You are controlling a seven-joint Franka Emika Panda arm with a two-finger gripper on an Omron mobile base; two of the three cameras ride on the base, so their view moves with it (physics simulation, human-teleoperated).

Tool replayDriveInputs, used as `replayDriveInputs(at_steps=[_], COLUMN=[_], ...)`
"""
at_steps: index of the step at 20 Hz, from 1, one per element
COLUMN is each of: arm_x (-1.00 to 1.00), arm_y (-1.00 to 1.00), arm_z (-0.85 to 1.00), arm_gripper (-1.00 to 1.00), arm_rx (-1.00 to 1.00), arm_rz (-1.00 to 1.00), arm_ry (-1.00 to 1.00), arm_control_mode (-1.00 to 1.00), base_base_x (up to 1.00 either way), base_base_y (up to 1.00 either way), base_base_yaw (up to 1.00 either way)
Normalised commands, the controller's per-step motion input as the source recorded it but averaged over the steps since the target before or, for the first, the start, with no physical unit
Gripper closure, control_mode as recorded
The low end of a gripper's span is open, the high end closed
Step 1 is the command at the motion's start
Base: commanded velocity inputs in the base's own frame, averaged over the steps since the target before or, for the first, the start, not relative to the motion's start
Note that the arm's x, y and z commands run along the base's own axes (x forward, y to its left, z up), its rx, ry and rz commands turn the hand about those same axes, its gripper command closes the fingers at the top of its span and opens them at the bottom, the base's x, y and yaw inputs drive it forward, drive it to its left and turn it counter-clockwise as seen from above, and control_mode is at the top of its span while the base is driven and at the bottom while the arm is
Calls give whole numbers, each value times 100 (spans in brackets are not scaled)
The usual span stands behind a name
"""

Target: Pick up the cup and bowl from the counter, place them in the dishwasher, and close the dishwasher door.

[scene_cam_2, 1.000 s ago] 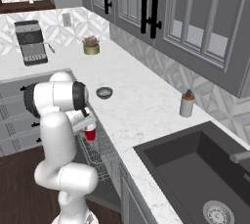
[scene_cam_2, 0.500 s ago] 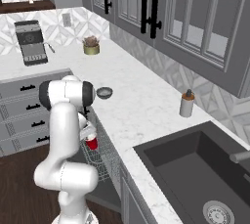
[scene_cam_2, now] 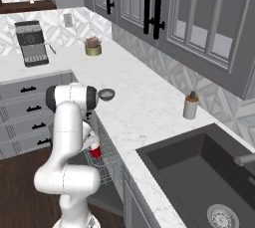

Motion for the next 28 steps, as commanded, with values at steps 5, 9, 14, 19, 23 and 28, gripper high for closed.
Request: replayDriveInputs(at_steps=[5,9,14,19,23,28], arm_x=[2,0,0,-23,0,16], arm_y=[-14,-18,-9,-6,-2,-25], arm_z=[-25,-8,-6,2,0,-27], arm_gripper=[100,100,100,100,100,100], arm_rx=[0,-6,-2,0,0,0], arm_rz=[0,0,0,-1,-3,-4], arm_ry=[0,-7,-4,-11,-7,1], arm_control_mode=[-100,-100,-100,-100,-100,-100], base_base_x=[0,0,0,0,0,0], base_base_y=[0,0,0,0,0,0], base_base_yaw=[0,0,0,0,0,0])
